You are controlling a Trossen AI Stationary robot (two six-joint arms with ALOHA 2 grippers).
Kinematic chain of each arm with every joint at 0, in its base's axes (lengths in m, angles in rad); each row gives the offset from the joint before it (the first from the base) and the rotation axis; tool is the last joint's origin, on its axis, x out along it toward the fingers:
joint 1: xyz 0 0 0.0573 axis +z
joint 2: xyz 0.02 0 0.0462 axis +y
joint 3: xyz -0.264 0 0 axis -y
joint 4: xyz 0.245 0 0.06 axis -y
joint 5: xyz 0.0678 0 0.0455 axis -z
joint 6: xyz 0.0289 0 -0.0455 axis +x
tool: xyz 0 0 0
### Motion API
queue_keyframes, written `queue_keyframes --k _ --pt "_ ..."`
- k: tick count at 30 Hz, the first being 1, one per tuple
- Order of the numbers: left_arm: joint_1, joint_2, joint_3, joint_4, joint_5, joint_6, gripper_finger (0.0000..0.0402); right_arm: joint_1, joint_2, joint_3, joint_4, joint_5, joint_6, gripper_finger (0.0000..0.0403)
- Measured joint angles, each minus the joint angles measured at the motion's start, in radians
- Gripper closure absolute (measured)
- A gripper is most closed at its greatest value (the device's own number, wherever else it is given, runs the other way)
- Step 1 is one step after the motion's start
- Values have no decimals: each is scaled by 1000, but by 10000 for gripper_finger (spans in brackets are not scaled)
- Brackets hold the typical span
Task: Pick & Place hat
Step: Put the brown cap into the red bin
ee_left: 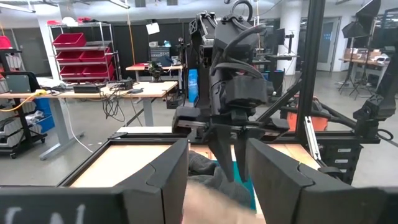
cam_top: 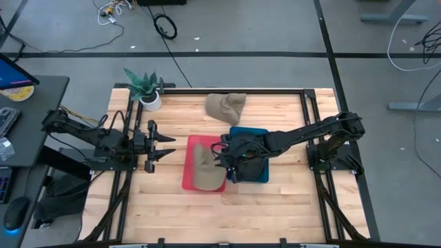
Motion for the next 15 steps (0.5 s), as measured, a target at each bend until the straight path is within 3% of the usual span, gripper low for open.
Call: queue_keyframes --k 10,12,15 --pt "0 0 0 0 0 0 232 0 0 0 0 11 -31 179" --pt "0 0 0 0 0 0 232 0 -1 0 2 54 -48 162" --pt "0 0 0 0 0 0 232 -2 -2 0 0 207 -41 150"
